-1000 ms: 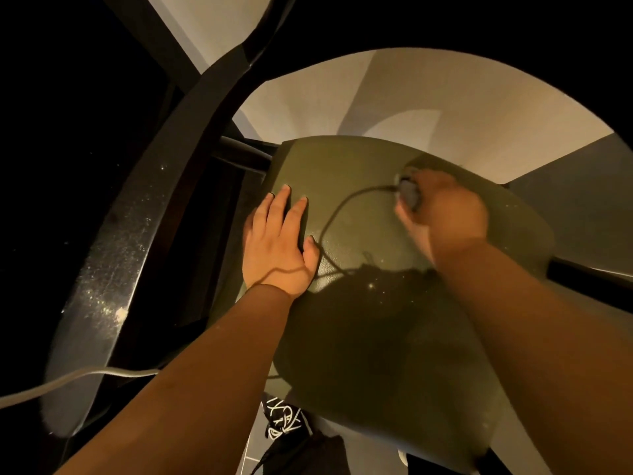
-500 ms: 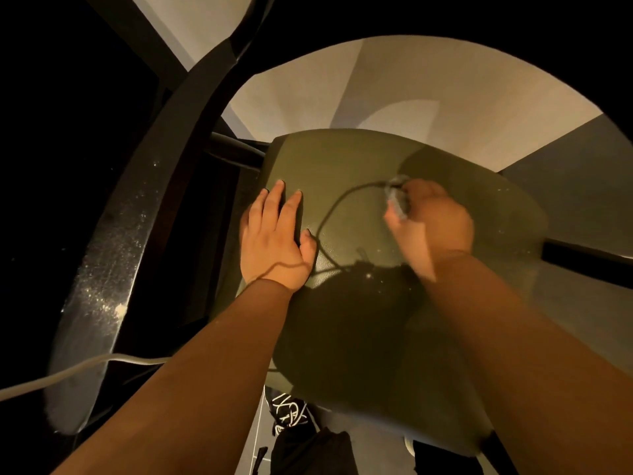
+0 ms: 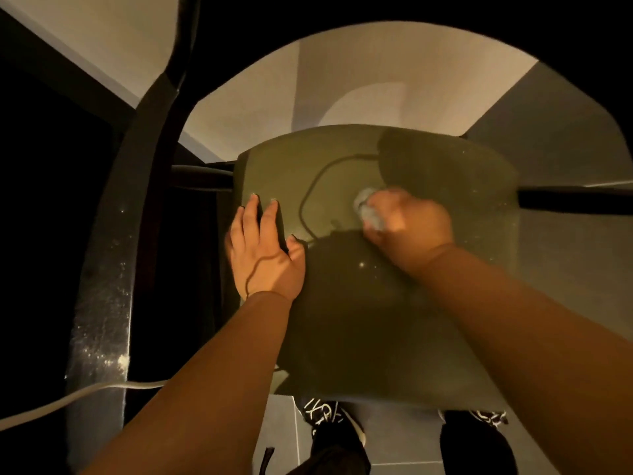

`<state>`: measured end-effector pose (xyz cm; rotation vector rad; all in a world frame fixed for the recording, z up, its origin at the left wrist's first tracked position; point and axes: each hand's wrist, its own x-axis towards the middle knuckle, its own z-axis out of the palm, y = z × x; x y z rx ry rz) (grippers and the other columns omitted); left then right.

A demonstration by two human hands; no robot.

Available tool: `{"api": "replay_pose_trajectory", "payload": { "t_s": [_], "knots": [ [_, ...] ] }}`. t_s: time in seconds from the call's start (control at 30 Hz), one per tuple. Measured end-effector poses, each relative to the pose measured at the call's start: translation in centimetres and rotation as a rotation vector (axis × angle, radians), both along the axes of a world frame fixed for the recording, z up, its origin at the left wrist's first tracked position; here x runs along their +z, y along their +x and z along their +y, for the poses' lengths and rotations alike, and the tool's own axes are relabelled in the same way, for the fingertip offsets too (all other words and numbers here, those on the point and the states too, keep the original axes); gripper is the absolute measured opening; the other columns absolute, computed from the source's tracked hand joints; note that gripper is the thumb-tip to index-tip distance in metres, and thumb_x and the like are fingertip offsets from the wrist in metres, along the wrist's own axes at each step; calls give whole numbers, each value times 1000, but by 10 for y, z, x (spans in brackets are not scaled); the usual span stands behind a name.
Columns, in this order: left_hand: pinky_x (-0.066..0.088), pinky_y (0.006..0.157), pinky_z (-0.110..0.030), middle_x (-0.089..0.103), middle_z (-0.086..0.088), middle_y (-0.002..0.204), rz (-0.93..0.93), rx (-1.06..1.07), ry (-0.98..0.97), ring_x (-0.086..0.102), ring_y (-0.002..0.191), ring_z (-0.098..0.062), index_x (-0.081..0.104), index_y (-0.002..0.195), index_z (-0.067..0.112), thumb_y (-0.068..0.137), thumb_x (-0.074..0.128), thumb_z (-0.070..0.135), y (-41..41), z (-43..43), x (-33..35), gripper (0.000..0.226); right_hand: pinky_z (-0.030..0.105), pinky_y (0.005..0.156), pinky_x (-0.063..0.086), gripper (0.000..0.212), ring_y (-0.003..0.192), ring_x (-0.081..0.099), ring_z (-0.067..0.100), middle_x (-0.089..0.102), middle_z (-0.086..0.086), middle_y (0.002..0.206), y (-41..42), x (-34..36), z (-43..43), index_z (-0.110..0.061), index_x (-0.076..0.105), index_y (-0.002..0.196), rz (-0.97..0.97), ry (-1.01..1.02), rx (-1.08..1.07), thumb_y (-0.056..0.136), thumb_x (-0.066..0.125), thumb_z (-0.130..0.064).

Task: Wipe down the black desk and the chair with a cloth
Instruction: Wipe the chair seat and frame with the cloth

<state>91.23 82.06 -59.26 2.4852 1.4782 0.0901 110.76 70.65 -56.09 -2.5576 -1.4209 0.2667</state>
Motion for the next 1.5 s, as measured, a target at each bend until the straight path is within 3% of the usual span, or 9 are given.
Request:
{"api": "replay_pose_trajectory", "payload": {
  "t_s": [0.17,0.4,0.53,0.67,0.9,1.07,1.2,1.37,1.5],
  "knots": [
    [16,126,-48,27,-4,169,-19,-22,43,22,155,-29,39,156,24,91,51,36,-2,-1,-3,67,43,67,52,29,84,66,44,68,19,109,7,-2,-7,-12,69,113,24,68,-367,92,62,-31],
    [21,124,-50,32,-7,167,-51,-35,64,26,153,-31,43,154,21,91,55,36,-3,-1,-2,66,38,52,55,39,66,68,38,70,14,95,-46,-7,9,-17,74,105,85,104,182,87,47,-40],
    [23,123,-52,33,-9,167,-28,-58,77,27,153,-32,44,155,20,91,52,39,-4,-3,-2,67,41,62,52,34,78,67,44,68,20,104,18,0,-20,-15,71,116,-132,35,-42,98,51,-37],
    [25,123,-53,32,-11,167,-19,-77,101,27,154,-34,43,156,19,92,49,39,-5,-2,0,67,42,81,53,38,100,65,40,65,15,123,-2,5,-20,-20,64,129,-42,33,-188,101,49,-40],
    [20,126,-54,27,-14,170,17,-109,91,23,157,-35,38,161,19,94,41,39,-9,-4,1,69,33,44,49,32,55,63,33,70,9,91,-107,-9,-27,-17,74,97,61,55,190,88,50,-36],
    [16,128,-51,25,-14,171,36,-128,96,21,158,-35,36,162,21,96,42,37,-12,-13,3,68,36,47,51,25,57,64,40,69,15,91,-34,-10,-57,-17,71,105,-105,70,-91,92,58,-33],
    [7,130,-51,14,-9,174,96,-165,22,10,161,-32,28,165,25,99,37,39,-26,-36,6,68,39,55,50,28,69,66,43,68,17,104,-54,-6,-50,-12,70,113,4,55,-308,91,65,-29],
    [11,129,-54,12,-11,174,155,-282,49,10,160,-36,25,166,23,96,39,40,-45,-51,3,73,36,49,54,31,60,65,37,69,12,97,-89,-11,-57,-18,72,102,93,102,119,88,52,-36],
    [9,130,-53,9,-10,175,207,-257,62,7,161,-34,22,166,25,97,40,39,-41,-53,4,73,42,55,51,29,65,65,45,66,20,100,-22,-9,-75,-17,69,109,-73,43,-105,96,54,-38]
  ]
}}
